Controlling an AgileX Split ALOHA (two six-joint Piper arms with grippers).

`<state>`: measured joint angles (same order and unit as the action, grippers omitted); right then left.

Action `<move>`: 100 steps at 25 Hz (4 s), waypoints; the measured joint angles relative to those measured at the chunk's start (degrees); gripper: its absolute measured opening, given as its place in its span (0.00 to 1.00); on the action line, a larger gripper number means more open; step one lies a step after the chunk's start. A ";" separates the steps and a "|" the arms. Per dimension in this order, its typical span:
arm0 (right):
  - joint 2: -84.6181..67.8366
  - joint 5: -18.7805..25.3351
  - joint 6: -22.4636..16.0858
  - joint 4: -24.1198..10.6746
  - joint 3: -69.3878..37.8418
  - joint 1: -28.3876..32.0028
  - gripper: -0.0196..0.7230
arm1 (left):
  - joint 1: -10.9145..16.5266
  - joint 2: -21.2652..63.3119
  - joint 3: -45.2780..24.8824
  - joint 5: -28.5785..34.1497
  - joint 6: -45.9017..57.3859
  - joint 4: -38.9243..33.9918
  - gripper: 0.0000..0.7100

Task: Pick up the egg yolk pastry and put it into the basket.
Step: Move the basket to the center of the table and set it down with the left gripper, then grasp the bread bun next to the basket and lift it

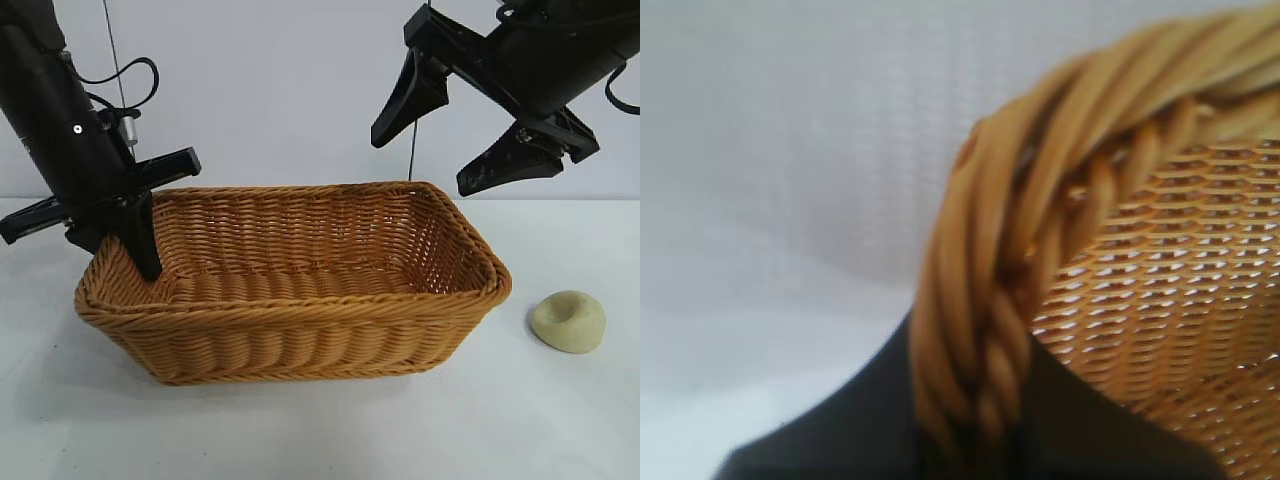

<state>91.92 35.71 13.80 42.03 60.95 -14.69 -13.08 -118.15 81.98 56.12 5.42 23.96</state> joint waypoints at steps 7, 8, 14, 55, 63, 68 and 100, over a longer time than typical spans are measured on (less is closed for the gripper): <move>0.00 0.05 0.00 0.00 0.00 0.00 0.88 | 0.00 -3.13 2.04 -1.03 -1.60 0.00 0.12; 0.00 0.05 0.00 0.00 0.00 0.00 0.88 | 0.00 -3.41 2.04 -1.13 -1.98 -0.11 0.12; 0.00 0.11 0.00 -0.01 0.00 0.00 0.88 | 0.00 -3.81 2.04 -2.19 -2.65 -1.76 0.12; 0.00 0.18 0.00 -0.01 0.00 0.00 0.88 | 1.20 2.70 16.47 11.46 1.30 -17.10 0.90; 0.00 0.18 0.00 -0.01 0.00 0.00 0.88 | 9.72 2.70 16.64 13.00 0.34 -20.67 0.90; 0.00 0.18 0.00 -0.01 0.00 0.00 0.88 | 11.48 2.72 16.64 13.11 -0.56 -20.88 0.90; 0.00 0.38 0.00 -0.06 0.00 0.00 0.88 | 11.48 78.38 -44.32 11.90 -1.58 -24.49 0.90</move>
<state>91.92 36.09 13.80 41.97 60.95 -14.69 -1.60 -39.76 37.65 68.02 3.84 -0.53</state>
